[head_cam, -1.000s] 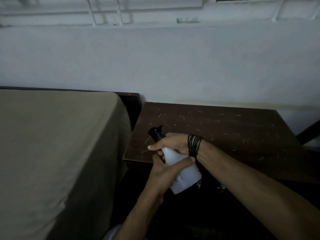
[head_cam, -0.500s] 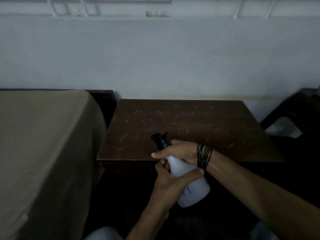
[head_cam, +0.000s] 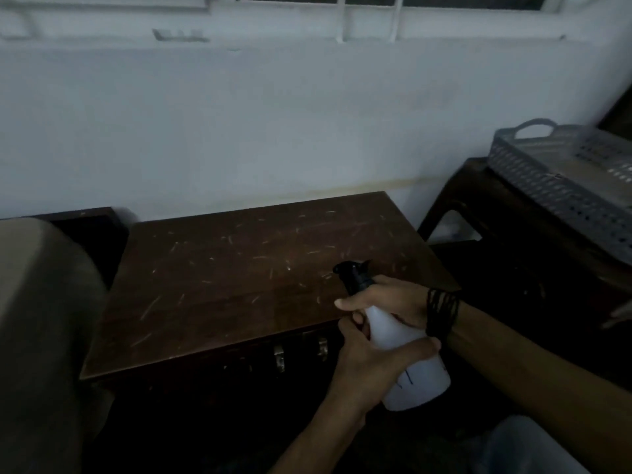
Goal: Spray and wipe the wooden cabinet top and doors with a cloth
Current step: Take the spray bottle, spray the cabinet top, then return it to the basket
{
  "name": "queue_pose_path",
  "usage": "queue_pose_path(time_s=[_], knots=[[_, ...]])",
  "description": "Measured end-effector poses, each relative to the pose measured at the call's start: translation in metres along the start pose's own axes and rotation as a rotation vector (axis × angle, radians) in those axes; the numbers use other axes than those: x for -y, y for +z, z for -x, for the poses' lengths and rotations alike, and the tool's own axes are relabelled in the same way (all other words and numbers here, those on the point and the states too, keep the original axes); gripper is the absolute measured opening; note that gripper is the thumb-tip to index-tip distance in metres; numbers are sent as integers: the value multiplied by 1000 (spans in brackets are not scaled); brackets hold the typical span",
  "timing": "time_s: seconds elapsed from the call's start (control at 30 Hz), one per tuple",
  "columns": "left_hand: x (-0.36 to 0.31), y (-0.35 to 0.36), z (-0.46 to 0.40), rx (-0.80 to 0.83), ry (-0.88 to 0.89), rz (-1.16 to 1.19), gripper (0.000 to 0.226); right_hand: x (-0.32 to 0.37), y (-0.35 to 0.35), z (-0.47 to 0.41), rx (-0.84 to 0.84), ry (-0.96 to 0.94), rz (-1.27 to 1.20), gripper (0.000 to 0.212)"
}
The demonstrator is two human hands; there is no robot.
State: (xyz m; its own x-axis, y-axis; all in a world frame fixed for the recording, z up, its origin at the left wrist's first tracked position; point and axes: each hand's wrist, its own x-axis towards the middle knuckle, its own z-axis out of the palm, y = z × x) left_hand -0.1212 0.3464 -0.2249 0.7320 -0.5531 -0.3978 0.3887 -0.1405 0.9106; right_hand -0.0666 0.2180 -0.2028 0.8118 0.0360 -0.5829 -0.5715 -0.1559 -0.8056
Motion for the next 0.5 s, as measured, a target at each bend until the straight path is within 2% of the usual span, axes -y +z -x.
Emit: queue_pose_path(time_s=[0.07, 0.27, 0.37, 0.4, 0.5], knots=[[0, 9, -4, 50, 4, -15, 141, -8, -15, 6, -65, -7, 29, 20], [1, 31, -22, 154, 48, -112, 146, -29, -43, 23, -197, -82, -101, 22], [3, 37, -37, 159, 128, -196, 112, -33, -54, 29, -298, -139, -160, 17], [4, 39, -40, 171, 156, -220, 107, -36, -58, 30, -329, -176, -182, 13], [6, 46, -47, 229, 206, -288, 127, -47, -66, 36, -393, -308, -212, 10]])
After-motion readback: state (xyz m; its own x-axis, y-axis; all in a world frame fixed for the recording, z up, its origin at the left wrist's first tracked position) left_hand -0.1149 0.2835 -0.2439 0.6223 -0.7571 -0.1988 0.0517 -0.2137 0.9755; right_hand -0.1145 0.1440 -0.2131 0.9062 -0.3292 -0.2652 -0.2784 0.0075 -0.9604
